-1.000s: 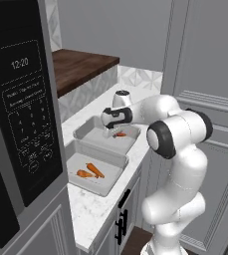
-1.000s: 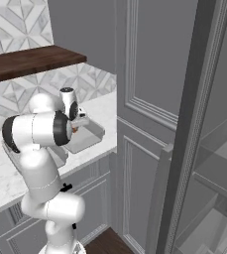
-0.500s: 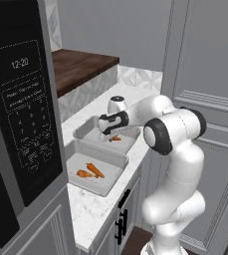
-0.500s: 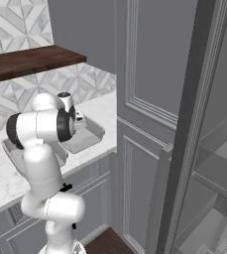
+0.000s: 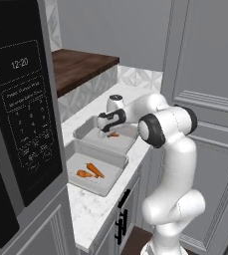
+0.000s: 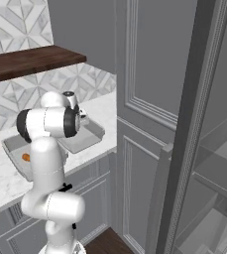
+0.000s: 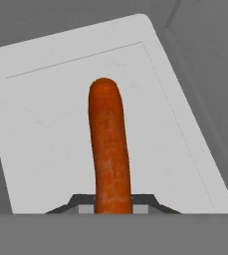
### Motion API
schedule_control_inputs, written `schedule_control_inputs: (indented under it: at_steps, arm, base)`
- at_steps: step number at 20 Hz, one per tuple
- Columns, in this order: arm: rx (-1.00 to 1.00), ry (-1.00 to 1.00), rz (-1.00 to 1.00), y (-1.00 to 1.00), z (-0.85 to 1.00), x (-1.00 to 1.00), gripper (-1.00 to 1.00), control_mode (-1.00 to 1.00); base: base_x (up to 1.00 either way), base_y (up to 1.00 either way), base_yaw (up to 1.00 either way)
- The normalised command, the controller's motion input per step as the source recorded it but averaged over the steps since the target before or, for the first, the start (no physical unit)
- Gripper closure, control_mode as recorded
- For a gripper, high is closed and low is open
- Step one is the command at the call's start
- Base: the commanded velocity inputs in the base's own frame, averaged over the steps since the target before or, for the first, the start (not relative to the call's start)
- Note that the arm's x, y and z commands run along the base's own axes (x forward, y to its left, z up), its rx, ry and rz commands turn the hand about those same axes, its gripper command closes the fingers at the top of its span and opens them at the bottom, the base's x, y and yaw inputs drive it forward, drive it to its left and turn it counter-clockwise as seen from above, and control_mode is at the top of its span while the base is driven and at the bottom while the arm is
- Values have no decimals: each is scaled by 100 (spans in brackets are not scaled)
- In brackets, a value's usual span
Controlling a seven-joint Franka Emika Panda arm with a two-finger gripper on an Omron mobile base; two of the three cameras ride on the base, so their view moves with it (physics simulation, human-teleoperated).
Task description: Place one carrot and one chicken drumstick in each tupperware on the nearby counter, to pack two identical lunches.
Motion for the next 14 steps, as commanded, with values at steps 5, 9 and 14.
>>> schedule_control_inputs:
  at_steps: [5, 9, 14]
  arm:
    - [0, 0, 0, 0, 0, -9, -100, -100]
    - [0, 0, 0, 0, 0, 0, -100, -100]
    - [0, 0, 0, 0, 0, 0, -100, -100]
  base:
    - [0, 0, 0]
    - [0, 0, 0]
    - [0, 0, 0]
